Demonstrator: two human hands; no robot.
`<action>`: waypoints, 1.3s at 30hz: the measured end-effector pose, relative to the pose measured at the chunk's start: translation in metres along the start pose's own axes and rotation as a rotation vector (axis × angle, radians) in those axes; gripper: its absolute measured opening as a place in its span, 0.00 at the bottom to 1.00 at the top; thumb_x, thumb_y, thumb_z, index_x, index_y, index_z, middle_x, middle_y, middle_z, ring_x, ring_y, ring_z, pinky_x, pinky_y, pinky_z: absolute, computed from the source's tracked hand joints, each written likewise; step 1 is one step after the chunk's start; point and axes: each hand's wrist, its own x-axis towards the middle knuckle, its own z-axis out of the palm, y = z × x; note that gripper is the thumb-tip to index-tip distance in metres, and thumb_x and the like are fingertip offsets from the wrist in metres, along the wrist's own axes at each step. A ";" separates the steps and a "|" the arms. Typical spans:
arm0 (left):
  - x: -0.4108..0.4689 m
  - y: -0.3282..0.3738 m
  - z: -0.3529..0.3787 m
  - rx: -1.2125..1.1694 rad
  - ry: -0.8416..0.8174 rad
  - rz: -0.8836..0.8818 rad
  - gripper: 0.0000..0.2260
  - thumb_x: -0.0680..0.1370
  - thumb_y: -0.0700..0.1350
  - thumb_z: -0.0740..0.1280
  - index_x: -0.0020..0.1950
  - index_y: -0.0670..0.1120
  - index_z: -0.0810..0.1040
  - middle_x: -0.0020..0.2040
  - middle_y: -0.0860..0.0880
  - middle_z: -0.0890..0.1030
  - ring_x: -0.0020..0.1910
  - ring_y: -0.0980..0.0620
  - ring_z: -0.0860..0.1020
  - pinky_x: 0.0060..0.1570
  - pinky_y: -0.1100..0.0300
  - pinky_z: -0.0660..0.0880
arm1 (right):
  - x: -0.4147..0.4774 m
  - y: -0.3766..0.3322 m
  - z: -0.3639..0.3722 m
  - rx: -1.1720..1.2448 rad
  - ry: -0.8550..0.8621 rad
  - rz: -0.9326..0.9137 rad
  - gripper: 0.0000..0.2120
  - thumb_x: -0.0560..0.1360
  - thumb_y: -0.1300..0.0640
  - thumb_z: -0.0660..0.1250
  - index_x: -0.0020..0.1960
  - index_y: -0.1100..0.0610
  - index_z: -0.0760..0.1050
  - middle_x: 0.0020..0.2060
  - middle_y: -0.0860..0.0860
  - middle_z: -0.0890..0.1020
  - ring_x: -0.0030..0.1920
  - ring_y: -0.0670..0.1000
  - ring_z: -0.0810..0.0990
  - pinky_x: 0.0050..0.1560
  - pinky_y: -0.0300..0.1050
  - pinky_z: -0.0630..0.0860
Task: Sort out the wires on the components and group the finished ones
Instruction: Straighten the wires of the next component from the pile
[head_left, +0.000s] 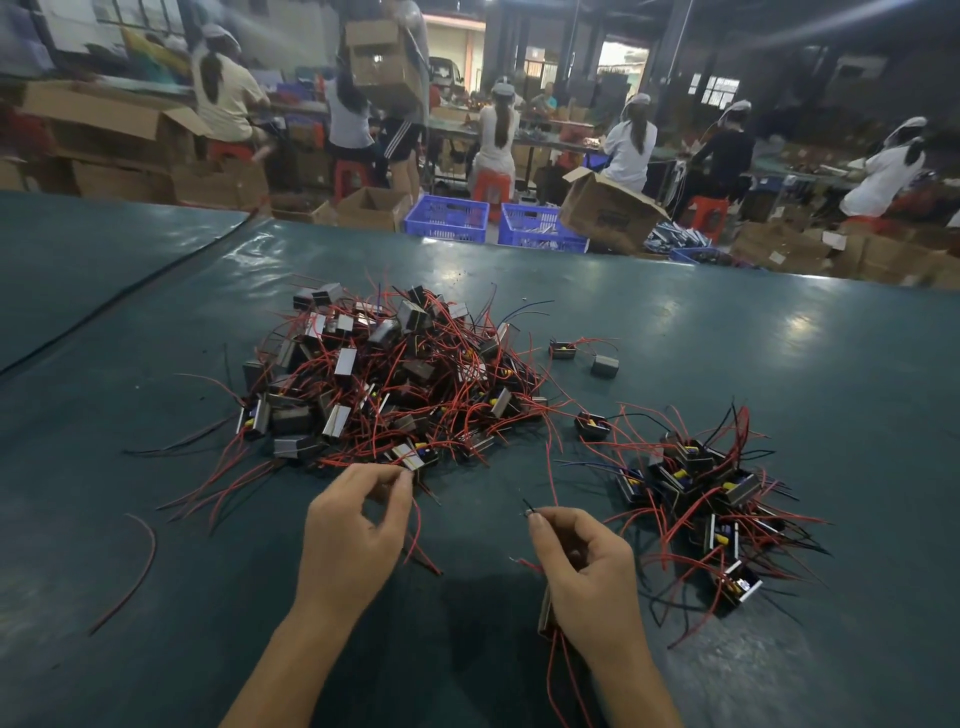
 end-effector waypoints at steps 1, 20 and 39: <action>-0.002 0.005 0.002 -0.047 -0.024 0.021 0.06 0.76 0.40 0.71 0.43 0.51 0.81 0.37 0.56 0.81 0.37 0.56 0.79 0.35 0.64 0.75 | -0.001 0.000 0.001 0.012 -0.013 0.011 0.08 0.76 0.62 0.70 0.40 0.51 0.81 0.31 0.45 0.81 0.31 0.40 0.76 0.34 0.30 0.73; -0.015 0.027 0.020 -0.225 -0.629 -0.253 0.07 0.77 0.48 0.70 0.40 0.50 0.85 0.36 0.53 0.85 0.35 0.58 0.82 0.38 0.66 0.76 | -0.005 0.003 0.004 0.018 -0.107 -0.013 0.08 0.77 0.60 0.70 0.44 0.48 0.82 0.37 0.48 0.84 0.38 0.48 0.84 0.38 0.37 0.80; -0.008 0.025 0.017 -0.709 -0.575 -0.796 0.08 0.69 0.50 0.73 0.36 0.46 0.85 0.36 0.46 0.83 0.29 0.56 0.77 0.29 0.67 0.72 | -0.005 0.005 0.004 -0.158 -0.120 -0.257 0.04 0.76 0.45 0.64 0.49 0.39 0.77 0.37 0.40 0.82 0.40 0.49 0.81 0.45 0.57 0.77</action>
